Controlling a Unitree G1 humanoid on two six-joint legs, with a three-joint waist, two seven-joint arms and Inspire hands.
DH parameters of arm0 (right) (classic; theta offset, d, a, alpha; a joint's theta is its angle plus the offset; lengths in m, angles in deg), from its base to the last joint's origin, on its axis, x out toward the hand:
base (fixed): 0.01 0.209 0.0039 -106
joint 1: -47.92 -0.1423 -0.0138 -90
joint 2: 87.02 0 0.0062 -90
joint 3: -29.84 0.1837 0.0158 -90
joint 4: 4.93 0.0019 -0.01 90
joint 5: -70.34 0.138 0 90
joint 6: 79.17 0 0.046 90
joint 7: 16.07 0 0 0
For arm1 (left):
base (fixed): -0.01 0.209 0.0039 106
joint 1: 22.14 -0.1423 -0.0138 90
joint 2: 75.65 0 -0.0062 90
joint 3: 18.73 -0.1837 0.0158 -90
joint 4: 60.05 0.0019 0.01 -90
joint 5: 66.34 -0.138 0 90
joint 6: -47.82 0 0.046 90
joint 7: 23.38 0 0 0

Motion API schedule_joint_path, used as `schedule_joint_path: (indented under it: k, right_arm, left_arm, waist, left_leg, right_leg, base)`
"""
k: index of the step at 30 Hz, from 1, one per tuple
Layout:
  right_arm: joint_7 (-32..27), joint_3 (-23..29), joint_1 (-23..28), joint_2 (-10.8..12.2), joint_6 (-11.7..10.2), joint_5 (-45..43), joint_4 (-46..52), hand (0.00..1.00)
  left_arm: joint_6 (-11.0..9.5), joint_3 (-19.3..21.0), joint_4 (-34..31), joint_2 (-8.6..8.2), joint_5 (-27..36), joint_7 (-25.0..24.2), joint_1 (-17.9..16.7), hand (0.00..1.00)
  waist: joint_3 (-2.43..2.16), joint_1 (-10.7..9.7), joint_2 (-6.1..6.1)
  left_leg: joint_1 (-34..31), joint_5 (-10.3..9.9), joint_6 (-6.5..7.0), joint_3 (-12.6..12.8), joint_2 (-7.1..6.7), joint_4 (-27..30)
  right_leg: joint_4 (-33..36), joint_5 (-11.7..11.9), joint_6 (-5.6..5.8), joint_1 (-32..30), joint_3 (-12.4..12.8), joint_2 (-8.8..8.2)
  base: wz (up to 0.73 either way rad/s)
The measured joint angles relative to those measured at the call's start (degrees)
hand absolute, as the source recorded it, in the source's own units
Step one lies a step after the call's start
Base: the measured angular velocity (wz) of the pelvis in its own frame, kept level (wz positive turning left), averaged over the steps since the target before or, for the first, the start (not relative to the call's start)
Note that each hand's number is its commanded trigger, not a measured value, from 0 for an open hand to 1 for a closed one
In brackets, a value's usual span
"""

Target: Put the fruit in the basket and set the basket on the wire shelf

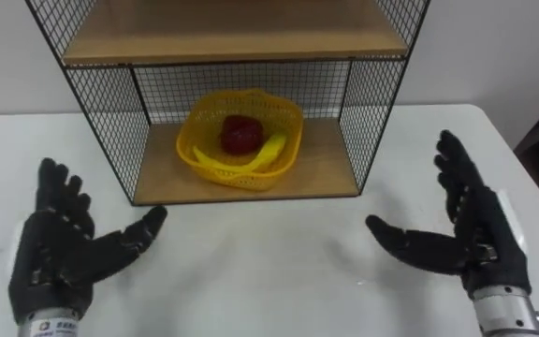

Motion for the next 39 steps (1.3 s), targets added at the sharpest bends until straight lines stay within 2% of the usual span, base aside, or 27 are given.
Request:
schedule_joint_path:
  k: [2, 6, 10, 14, 17, 21, 23, 25, 26, 28, 30, 33, 36, 39]
  right_arm:
    - [-3.4, 1.9, 0.0, 0.0, -1.0, -0.6, 0.1, 0.0]
    - [-12.3, 6.6, -0.6, -0.1, -2.6, 0.5, 0.1, 0.0]
    - [-20.3, 9.0, -1.1, -0.1, -3.8, 0.7, 0.1, 0.0]
    - [-24.3, 9.5, -1.1, -0.3, -3.9, 1.2, -0.1, 0.0]
    - [-28.6, 12.6, -1.1, -0.6, -4.1, 3.3, -0.8, 0.0]
    - [-34.9, 17.6, -0.3, -0.9, -4.4, 13.1, -1.9, 0.0]
    - [-36.9, 21.1, -0.3, -1.2, -4.6, 16.4, -5.1, 0.0]
    - [-40.7, 25.7, -0.2, -1.8, -4.4, 22.6, -7.6, 0.0]
    - [-41.3, 26.6, 0.0, -2.1, -4.3, 23.3, -8.4, 0.0]
    - [-42.4, 30.2, 0.3, -4.1, -3.4, 26.4, -14.0, 0.0]
    - [-43.2, 32.6, 0.3, -5.5, -2.6, 31.4, -18.8, 0.0]
    - [-43.9, 36.1, 0.1, -5.5, -1.5, 39.1, -28.8, 0.0]
    - [-43.5, 37.4, 0.0, -5.5, -0.6, 42.9, -40.6, 0.0]
    - [-43.1, 37.6, 0.0, -5.5, 0.5, 46.7, -51.6, 0.0]
  left_arm:
    - [-1.3, 2.0, -0.1, -0.76, 0.2, 3.0, -0.1, 0.0]
    - [-3.1, 5.6, -0.6, -0.86, 0.3, 9.3, -0.3, 0.0]
    - [-3.8, 6.7, -1.8, -0.9, 0.2, 14.5, -0.3, 0.0]
    - [-3.8, 7.7, -2.0, -0.85, 0.2, 18.4, -0.3, 0.0]
    - [-3.8, 10.4, -2.0, -0.57, 0.2, 22.5, -0.4, 0.0]
    - [-3.8, 15.9, -2.2, 0.26, 0.4, 29.1, -0.6, 0.0]
    - [-3.8, 19.9, -1.7, 1.36, 2.0, 31.0, -0.9, 0.0]
    - [-3.8, 25.6, -0.4, 3.71, 6.4, 33.5, -1.5, 0.0]
    - [-3.8, 27.1, 0.5, 4.18, 7.3, 33.9, -1.8, 0.0]
    - [-3.5, 31.1, 7.2, 5.7, 10.4, 35.0, -1.7, 0.0]
    - [-2.4, 32.6, 13.6, 6.33, 12.3, 36.1, -1.7, 0.0]
    - [-1.3, 32.6, 22.9, 6.32, 17.3, 37.5, -1.7, 0.0]
    - [0.4, 32.2, 33.4, 5.94, 17.9, 37.8, -1.6, 0.0]
    - [1.8, 32.0, 42.2, 5.94, 18.0, 36.6, -1.3, 0.0]
  waist:
    - [-0.09, 0.2, -0.12]
    - [-0.1, 0.8, -0.46]
    - [0.04, 1.6, -0.56]
    - [0.19, 1.7, -0.46]
    - [0.33, 1.7, -0.24]
    - [0.31, 1.9, -0.1]
    - [0.31, 1.9, -0.21]
    - [0.16, 2.0, -0.03]
    - [0.11, 1.9, 0.12]
    - [-0.06, 1.4, 0.2]
    - [-0.21, 1.5, 0.48]
    - [-0.16, 1.3, 0.41]
    - [-0.2, 0.0, 0.16]
    - [-0.25, -0.4, -0.05]
  left_leg:
    - [0.2, 0.0, -0.03, 0.0, 0.0, -0.3]
    - [0.6, 0.3, -0.12, 0.0, 0.01, -0.9]
    - [0.8, 0.3, -0.13, 0.0, -0.01, -1.0]
    - [0.8, 0.3, -0.13, 0.0, -0.07, -1.0]
    - [0.5, 0.3, -0.13, -0.2, -0.06, -0.8]
    - [0.1, 0.3, -0.16, -0.6, -0.07, -0.8]
    - [-0.4, 0.3, -0.15, -0.9, -0.22, -0.7]
    - [-0.9, 0.3, -0.14, -1.1, -0.39, -0.6]
    - [-1.0, 0.3, -0.13, -1.1, -0.42, -0.6]
    - [-1.3, 0.4, -0.07, -1.0, -0.54, -0.8]
    - [-1.7, 0.4, -0.05, -0.8, -0.49, -0.8]
    - [-1.8, 0.4, -0.05, -0.9, -0.45, -0.9]
    - [-2.2, 0.4, -0.07, -1.9, -0.53, -0.7]
    - [-2.2, 0.3, -0.12, -2.0, -0.55, -0.6]
  right_leg:
    - [0.0, 0.0, 0.01, -0.1, 0.1, 0.0]
    - [0.0, 0.0, 0.0, -0.1, 0.0, 0.02]
    - [-0.1, 0.0, 0.0, 0.2, -0.2, 0.03]
    - [-0.1, 0.0, 0.01, 0.3, -0.2, 0.04]
    - [0.0, 0.0, 0.01, 0.2, -0.4, 0.01]
    - [-0.1, 0.0, 0.02, -0.2, -0.8, -0.03]
    - [-0.3, -0.1, 0.04, -0.2, -1.6, -0.23]
    - [-0.4, -0.3, 0.04, -0.6, -1.6, -0.32]
    - [-0.4, -0.4, 0.03, -0.7, -1.5, -0.33]
    - [-0.9, -0.4, 0.05, -0.9, -1.6, -0.41]
    - [-0.7, -0.4, 0.03, -1.3, -1.5, -0.46]
    - [-0.5, -0.5, 0.0, -1.5, -1.6, -0.44]
    - [-0.4, -0.5, 0.0, -1.5, -2.1, -0.44]
    - [-0.1, -0.7, 0.01, -1.6, -1.9, -0.45]
  base:
    - [0.0]
    - [0.0]
    - [0.0]
    - [0.0]
    - [0.03]
    - [0.04]
    - [0.1]
    - [0.05]
    - [0.0]
    - [0.0]
    - [-0.02]
    - [0.03]
    - [0.13]
    - [0.01]
